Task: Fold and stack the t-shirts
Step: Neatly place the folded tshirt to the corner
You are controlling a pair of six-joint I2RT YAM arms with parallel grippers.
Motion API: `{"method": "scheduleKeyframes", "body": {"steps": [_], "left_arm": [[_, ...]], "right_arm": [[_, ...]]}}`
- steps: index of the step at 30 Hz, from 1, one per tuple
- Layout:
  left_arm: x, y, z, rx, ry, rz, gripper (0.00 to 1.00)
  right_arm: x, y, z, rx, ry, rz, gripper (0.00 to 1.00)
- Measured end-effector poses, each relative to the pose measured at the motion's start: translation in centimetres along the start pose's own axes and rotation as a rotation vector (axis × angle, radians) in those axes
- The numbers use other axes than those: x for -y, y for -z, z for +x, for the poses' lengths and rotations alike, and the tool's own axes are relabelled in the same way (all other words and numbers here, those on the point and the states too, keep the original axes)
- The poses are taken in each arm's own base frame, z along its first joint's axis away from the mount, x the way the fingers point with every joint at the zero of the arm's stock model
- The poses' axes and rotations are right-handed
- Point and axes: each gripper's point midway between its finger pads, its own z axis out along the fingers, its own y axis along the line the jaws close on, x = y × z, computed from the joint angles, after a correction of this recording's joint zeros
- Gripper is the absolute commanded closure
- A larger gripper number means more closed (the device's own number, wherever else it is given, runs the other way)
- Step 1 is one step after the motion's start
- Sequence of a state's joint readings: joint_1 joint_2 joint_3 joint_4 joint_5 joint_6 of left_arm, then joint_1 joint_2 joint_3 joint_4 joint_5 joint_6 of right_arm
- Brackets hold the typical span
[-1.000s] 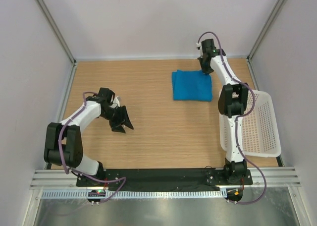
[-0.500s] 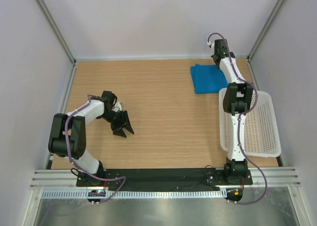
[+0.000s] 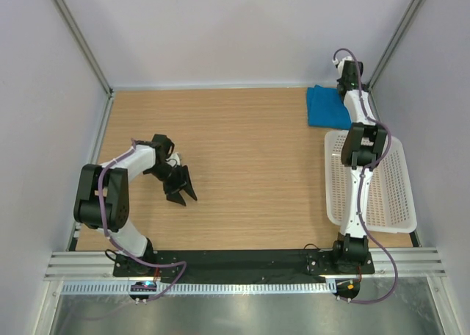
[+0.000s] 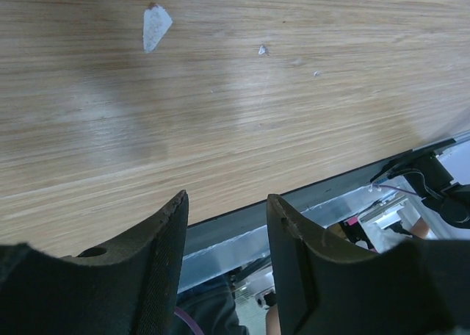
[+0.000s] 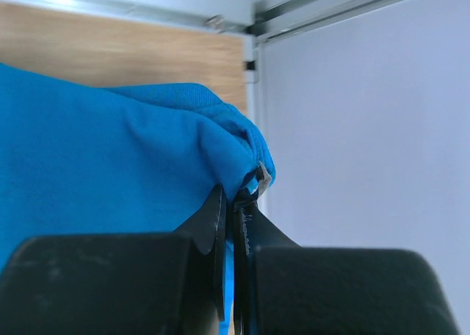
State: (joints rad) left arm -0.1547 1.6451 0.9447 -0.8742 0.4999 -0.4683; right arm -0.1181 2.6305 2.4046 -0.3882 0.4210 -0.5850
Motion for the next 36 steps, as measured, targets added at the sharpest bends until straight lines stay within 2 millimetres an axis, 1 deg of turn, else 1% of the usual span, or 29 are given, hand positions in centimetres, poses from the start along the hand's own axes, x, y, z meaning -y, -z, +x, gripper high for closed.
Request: {"method": "scheduleKeyframes", "body": {"steps": [4, 6, 9, 11, 17, 22, 25, 26, 28, 30, 31, 32, 33, 36], "left_arm": [[-0.3, -0.1, 0.3, -0.015, 0.015, -0.019, 0.53], [-0.6, -0.1, 0.4, -0.021, 0.021, -0.03, 0.53], [-0.9, 0.0, 0.6, -0.027, 0.028, -0.049, 0.53], [-1.0, 0.0, 0.7, -0.029, 0.032, -0.055, 0.53], [-1.2, 0.0, 0.9, -0.035, 0.051, -0.07, 0.54], [-1.4, 0.1, 1.1, -0.042, 0.056, -0.08, 0.54], [-1.4, 0.1, 1.2, -0.046, 0.059, -0.082, 0.54], [-1.4, 0.1, 1.3, -0.047, 0.059, -0.083, 0.54], [-1.5, 0.2, 1.4, -0.051, 0.06, -0.084, 0.53], [-1.5, 0.2, 1.5, -0.051, 0.06, -0.084, 0.53], [-1.4, 0.3, 1.5, -0.048, 0.058, -0.083, 0.53], [-1.4, 0.4, 1.5, -0.043, 0.056, -0.081, 0.53], [-1.4, 0.5, 1.6, -0.038, 0.054, -0.078, 0.53], [-1.2, 0.8, 1.7, -0.02, 0.048, -0.068, 0.53]], "right_arm": [[2.1, -0.9, -0.6, 0.05, -0.013, 0.039, 0.99], [2.4, -1.3, -1.2, 0.083, -0.018, 0.049, 0.99], [2.1, -1.9, -2.1, 0.131, -0.023, 0.045, 0.99], [1.6, -2.5, -2.3, 0.155, -0.024, 0.039, 0.99], [0.3, -4.1, -2.0, 0.192, -0.031, 0.016, 0.99], [0.3, -5.2, -1.6, 0.213, -0.051, 0.013, 0.99], [0.7, -5.4, -1.6, 0.232, -0.069, 0.004, 0.85], [1.0, -5.5, -1.8, 0.241, -0.078, 0.008, 0.74], [1.8, -5.5, -2.1, 0.258, -0.103, 0.027, 0.68], [2.7, -5.4, -2.3, 0.262, -0.13, 0.057, 0.57], [3.1, -5.4, -2.3, 0.262, -0.146, 0.068, 0.47], [3.2, -5.3, -2.4, 0.263, -0.156, 0.074, 0.14], [3.3, -5.1, -2.5, 0.261, -0.178, 0.079, 0.0], [3.5, -4.6, -2.3, 0.236, -0.199, 0.086, 0.0]]}}
